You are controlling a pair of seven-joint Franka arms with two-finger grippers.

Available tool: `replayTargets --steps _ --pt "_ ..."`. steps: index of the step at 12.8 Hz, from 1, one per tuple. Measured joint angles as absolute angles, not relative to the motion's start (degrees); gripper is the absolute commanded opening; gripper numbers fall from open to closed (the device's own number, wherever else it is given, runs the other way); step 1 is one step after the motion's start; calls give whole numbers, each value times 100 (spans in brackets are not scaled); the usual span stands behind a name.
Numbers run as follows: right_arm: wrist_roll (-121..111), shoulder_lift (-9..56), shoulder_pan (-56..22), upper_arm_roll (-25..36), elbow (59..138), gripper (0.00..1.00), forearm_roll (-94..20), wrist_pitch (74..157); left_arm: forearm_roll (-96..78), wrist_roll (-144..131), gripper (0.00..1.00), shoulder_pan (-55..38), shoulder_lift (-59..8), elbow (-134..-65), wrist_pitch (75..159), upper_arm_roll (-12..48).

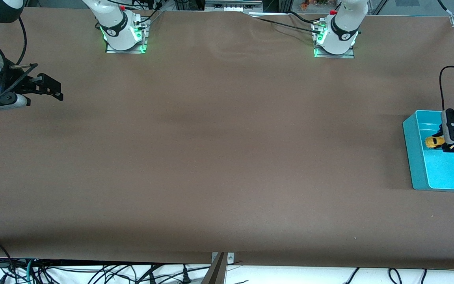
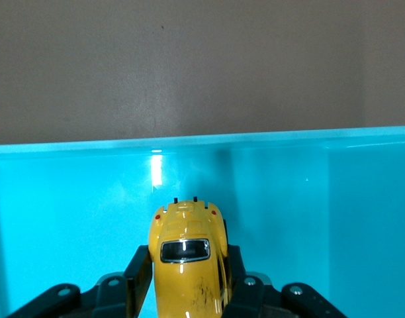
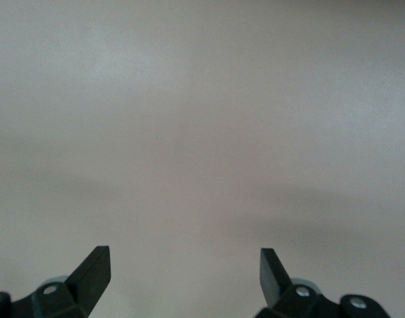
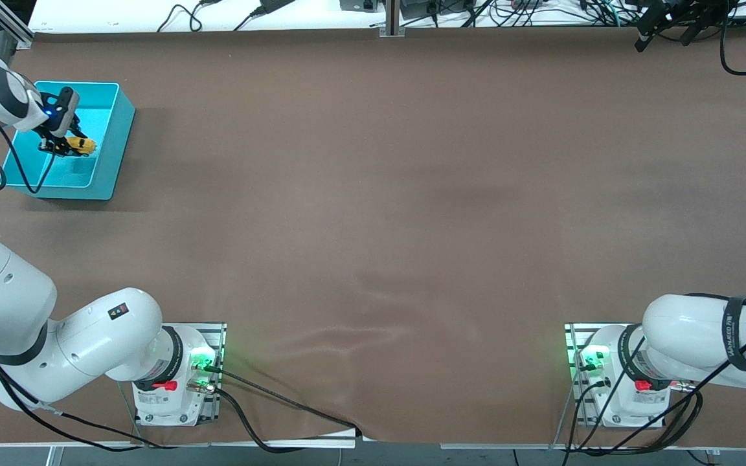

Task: Wind and store yellow beetle car
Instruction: 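Lower the car into the cyan bin and open the left gripper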

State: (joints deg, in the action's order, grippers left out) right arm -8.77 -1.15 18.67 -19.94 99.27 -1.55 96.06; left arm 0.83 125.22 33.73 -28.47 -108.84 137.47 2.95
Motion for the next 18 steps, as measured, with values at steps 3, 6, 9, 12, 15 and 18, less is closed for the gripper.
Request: replayTargets --steps 3,6,9,12,15,18 --pt "-877 -115 1867 -1994 9928 100 -156 9606 80 12529 30 3358 -3150 -10880 14094 298" --pt "-877 -115 1867 -1994 9928 100 -156 9606 80 12532 34 3345 -3320 -10872 14241 298" --pt "-877 -115 1863 -1994 9928 100 -156 9607 79 12532 54 3344 -3370 -10862 14252 298" --pt "-877 -124 1843 -1997 9923 100 -160 9609 79 12544 75 3302 -3371 -10795 14255 299" --pt "-877 -145 1820 -1999 9915 100 -163 9609 79 12548 100 3235 -3334 -10640 14233 300" --pt "-877 -146 1820 -1996 9913 100 -163 9609 36 12486 100 3234 -3096 -10558 13868 293"
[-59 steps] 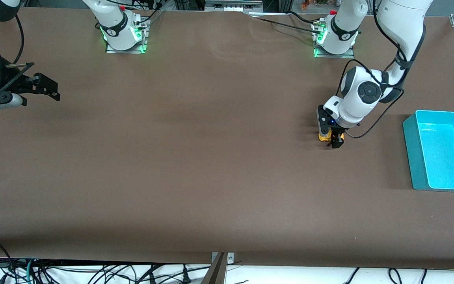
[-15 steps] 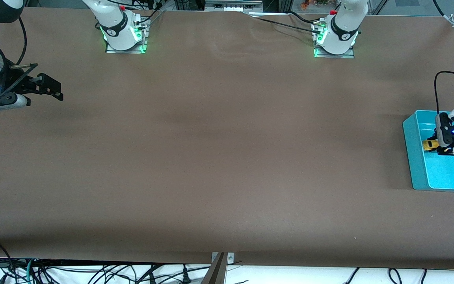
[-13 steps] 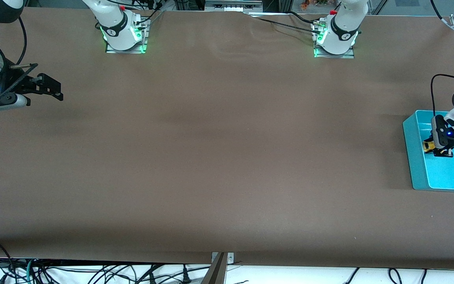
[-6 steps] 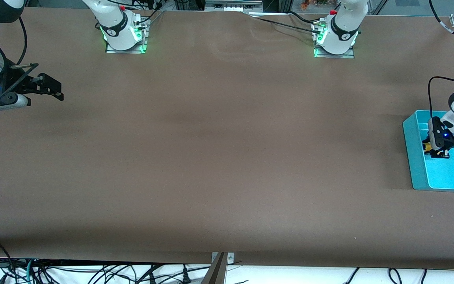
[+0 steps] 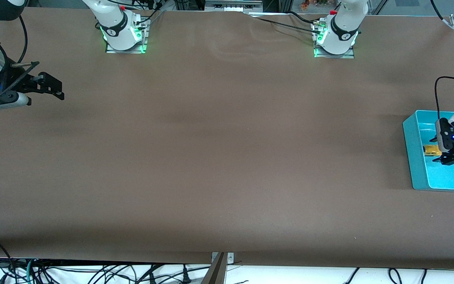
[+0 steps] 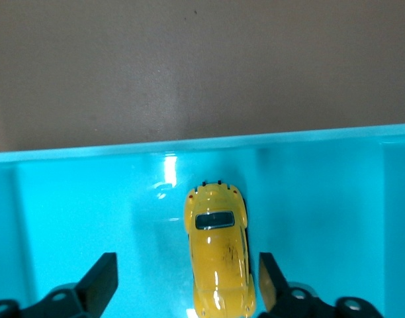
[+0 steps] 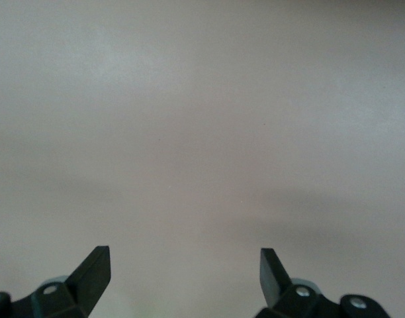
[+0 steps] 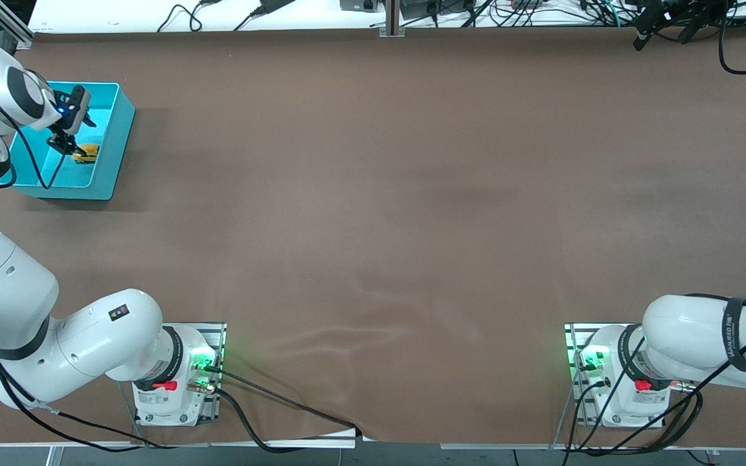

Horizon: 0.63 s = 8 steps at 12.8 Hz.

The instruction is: Wind and store yellow beetle car

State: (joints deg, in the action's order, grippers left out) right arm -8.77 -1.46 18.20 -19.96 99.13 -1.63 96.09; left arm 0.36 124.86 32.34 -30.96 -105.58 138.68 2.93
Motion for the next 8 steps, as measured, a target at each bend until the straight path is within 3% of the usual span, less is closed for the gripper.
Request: replayTargets --steps 8 --pt "-876 -151 1816 -1997 9899 100 -163 9609 -8 10064 100 2440 -2112 -10530 12561 293"
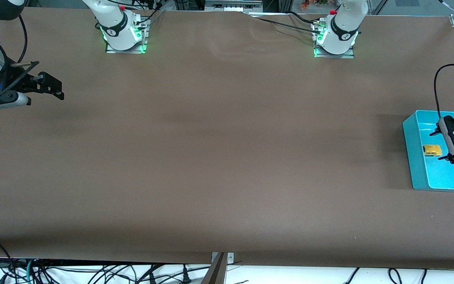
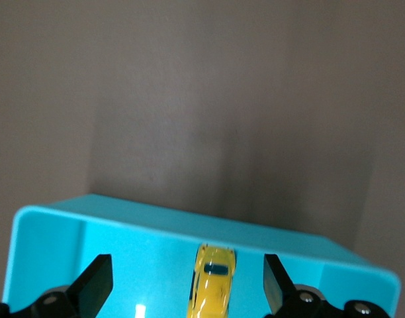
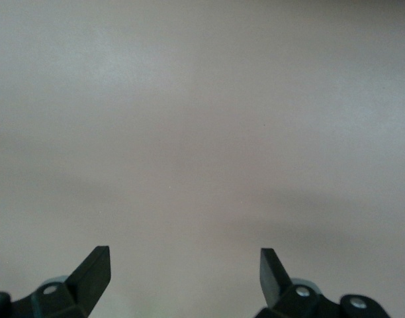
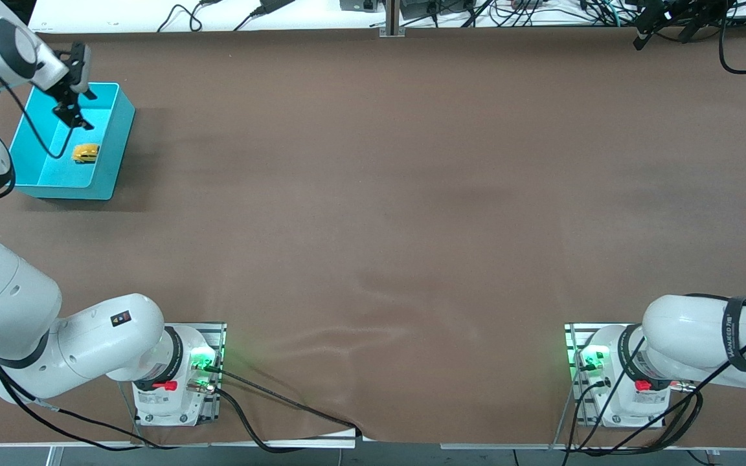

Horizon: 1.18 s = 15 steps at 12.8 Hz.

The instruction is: Wind and store yellow beetle car

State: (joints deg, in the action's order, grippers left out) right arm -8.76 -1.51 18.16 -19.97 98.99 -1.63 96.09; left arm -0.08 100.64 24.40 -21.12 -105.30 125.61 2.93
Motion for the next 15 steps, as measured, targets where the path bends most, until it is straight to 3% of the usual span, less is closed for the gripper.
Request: replayTargets --steps 11,15 --pt "-882 -198 1806 -1998 9763 100 -163 9595 -365 4955 100 449 -1184 -10344 11626 316" --pt "-884 -201 1803 -1998 9621 100 -163 9521 -367 3077 100 153 -891 -10151 11478 317"
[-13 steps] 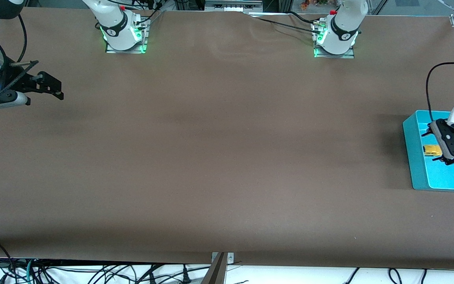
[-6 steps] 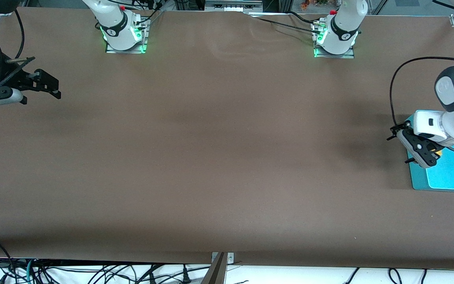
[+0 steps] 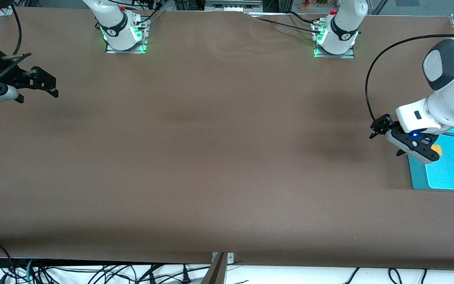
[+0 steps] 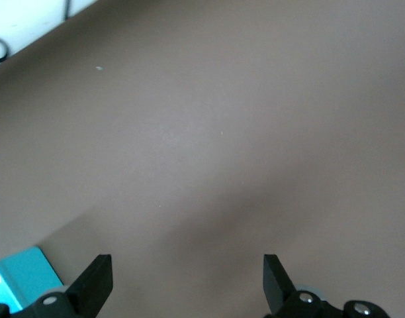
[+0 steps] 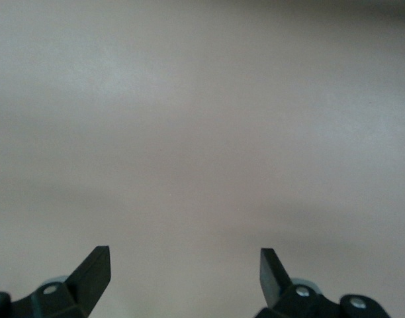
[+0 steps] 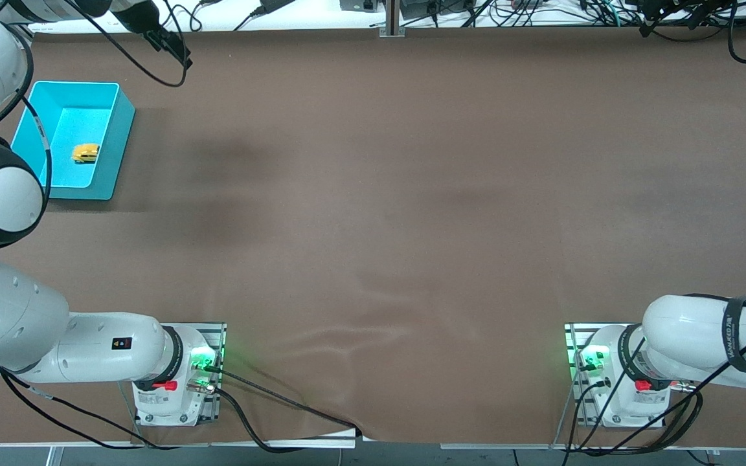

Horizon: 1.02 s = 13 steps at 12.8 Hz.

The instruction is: Wind and store yellow beetle car

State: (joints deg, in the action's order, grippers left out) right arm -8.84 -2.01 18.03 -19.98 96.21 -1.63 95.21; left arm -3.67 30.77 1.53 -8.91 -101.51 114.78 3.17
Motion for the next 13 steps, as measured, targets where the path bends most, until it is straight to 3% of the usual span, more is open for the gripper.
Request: replayTargets --steps 4,13 --pt "-885 -201 1799 -1998 9612 100 -163 9520 -367 2334 100 122 -536 -9948 10892 310" --pt "-888 -201 1777 -2051 9602 100 -163 9516 -367 92 100 26 -509 -9507 10190 276"
